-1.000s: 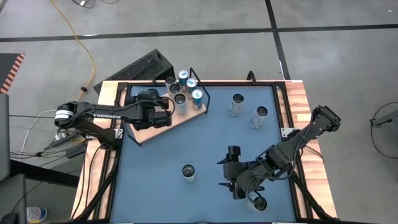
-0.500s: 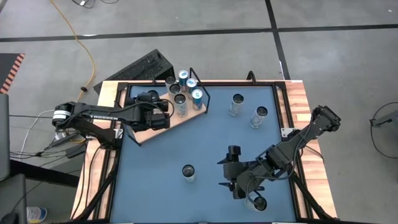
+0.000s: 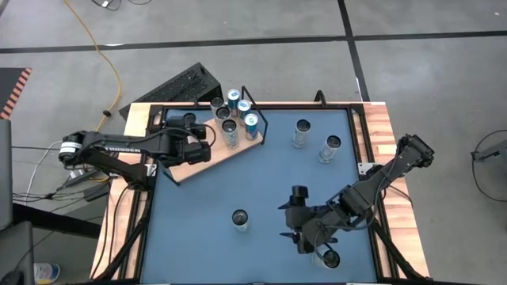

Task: Place canned beverage on shelf
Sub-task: Put the bottom left white and pink soda can on the shelf

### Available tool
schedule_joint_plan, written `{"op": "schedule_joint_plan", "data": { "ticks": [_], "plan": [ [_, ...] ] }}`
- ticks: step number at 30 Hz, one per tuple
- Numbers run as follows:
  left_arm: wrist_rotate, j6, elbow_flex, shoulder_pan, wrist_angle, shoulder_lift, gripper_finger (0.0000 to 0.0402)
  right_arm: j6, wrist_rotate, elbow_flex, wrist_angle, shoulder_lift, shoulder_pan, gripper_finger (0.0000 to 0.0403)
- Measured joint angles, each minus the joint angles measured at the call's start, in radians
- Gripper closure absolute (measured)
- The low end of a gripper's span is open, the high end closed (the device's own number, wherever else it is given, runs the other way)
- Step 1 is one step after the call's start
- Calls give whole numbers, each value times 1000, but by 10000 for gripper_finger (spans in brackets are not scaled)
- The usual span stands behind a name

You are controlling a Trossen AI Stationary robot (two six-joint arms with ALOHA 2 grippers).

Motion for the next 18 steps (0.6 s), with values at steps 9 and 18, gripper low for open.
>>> {"op": "schedule_joint_plan", "data": {
  "ticks": [9, 18],
  "plan": [
    [-83, -289, -176, -80, 28, -3, 99, 8, 0, 0, 0, 0, 0, 69],
    [-126, -309, -233, -93, 47, -3, 99, -4, 0, 0, 0, 0, -1, 69]
  ]
}}
